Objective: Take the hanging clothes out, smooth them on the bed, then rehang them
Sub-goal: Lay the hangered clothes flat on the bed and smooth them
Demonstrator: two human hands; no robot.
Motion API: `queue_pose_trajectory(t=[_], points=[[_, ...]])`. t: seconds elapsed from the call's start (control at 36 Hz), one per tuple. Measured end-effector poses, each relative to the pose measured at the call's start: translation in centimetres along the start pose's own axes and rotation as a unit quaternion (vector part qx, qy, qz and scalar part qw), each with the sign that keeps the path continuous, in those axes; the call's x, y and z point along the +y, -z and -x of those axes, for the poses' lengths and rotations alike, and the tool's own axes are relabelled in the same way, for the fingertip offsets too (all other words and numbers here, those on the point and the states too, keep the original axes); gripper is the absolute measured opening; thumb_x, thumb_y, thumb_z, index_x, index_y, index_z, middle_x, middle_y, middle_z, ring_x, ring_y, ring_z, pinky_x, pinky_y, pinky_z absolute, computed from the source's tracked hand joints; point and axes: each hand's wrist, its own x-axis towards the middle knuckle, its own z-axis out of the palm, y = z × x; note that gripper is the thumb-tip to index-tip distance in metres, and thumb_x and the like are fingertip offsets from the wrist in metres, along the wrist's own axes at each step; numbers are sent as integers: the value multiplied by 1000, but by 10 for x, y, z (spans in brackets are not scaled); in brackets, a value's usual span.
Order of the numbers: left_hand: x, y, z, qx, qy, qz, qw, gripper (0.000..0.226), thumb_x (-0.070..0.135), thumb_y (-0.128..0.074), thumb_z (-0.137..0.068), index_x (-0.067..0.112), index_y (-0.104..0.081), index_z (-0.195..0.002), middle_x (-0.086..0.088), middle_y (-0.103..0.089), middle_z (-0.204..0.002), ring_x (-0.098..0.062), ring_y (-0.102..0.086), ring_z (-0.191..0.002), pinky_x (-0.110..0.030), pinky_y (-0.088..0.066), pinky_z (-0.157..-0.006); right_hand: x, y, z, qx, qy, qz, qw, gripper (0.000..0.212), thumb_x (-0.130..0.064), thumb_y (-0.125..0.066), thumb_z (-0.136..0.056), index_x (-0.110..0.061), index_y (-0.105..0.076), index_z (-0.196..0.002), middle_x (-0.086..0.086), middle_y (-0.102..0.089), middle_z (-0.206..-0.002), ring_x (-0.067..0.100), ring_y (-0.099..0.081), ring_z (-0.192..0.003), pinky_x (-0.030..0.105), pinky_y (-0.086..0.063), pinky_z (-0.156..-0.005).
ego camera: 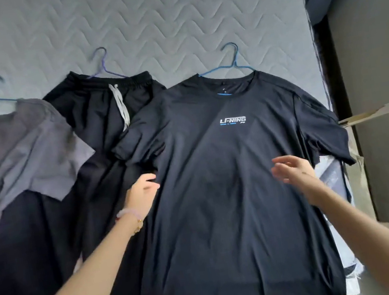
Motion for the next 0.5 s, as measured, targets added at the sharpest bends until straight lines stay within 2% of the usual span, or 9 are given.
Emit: queue_pose_trajectory(t=[0.06, 0.11, 0.17, 0.19, 0.25, 0.31, 0.36, 0.42, 0.5], points=[[-22, 0, 48, 11, 24, 29, 999, 25, 7, -55, -89, 30, -60, -97, 1, -73, -92, -25, -65, -98, -38, -50, -95, 7, -7, 39, -24, -20, -30, 999, 14, -8, -54, -91, -14, -62, -102, 5, -67, -81, 0, -64, -60, 27, -44, -66], [-43, -2, 95, 35, 63, 81, 994, 29, 1, -54, -89, 30, -58, -90, 13, -73, -75, -22, -66, -85, -19, -51, -82, 16, -15, 75, -44, -42, -41, 997, 13, -10, -52, -93, -14, -62, -99, 5, -66, -79, 1, -65, -59, 26, -45, -67], [-62, -4, 142, 55, 98, 124, 986, 24, -3, -53, -89, 19, -60, -91, 16, -70, -60, -15, -66, -70, -3, -46, -60, 26, -21, 109, -64, -63, -28, 996, 13, -11, -52, -93, -12, -64, -98, 6, -67, -77, 11, -65, -66, 26, -46, -67], [-70, -5, 164, 62, 109, 141, 982, 21, -4, -53, -90, 16, -60, -91, 14, -70, -58, -14, -66, -67, -3, -45, -55, 30, -25, 125, -76, -73, -24, 994, 13, -11, -52, -93, -12, -64, -96, 6, -67, -76, 15, -64, -69, 26, -47, -66], [-86, -7, 204, 75, 126, 193, 970, 18, -3, -52, -92, 14, -60, -89, 4, -71, -67, -22, -64, -69, -13, -48, -57, 40, -33, 153, -97, -94, -23, 991, 12, -11, -53, -92, -13, -65, -91, 5, -67, -71, 17, -62, -68, 25, -47, -64], [-102, -10, 237, 85, 163, 234, 955, 18, 0, -52, -93, 13, -59, -85, -8, -68, -74, -25, -61, -69, -25, -45, -60, 51, -40, 173, -99, -114, -12, 988, 11, -11, -55, -91, -13, -64, -85, 2, -65, -63, 15, -60, -61, 23, -44, -60], [-121, -17, 267, 88, 190, 256, 944, 19, 4, -52, -94, 15, -60, -81, -12, -68, -76, -23, -59, -66, -26, -41, -61, 62, -46, 192, -107, -135, 16, 985, 12, -9, -55, -91, -12, -62, -81, 1, -61, -55, 11, -56, -49, 20, -39, -52], [-133, -22, 291, 85, 208, 269, 937, 20, 7, -52, -95, 15, -61, -79, -13, -69, -76, -22, -59, -63, -25, -39, -61, 74, -51, 209, -130, -159, 39, 978, 13, -6, -53, -91, -8, -60, -81, 1, -57, -48, 9, -50, -39, 16, -35, -44], [-151, -29, 316, 81, 233, 293, 924, 19, 8, -53, -94, 14, -62, -79, -3, -69, -64, -21, -58, -60, -24, -37, -58, 89, -55, 227, -166, -164, 101, 967, 9, -5, -55, -90, -5, -62, -84, -2, -57, -42, 8, -48, -33, 14, -33, -36]])
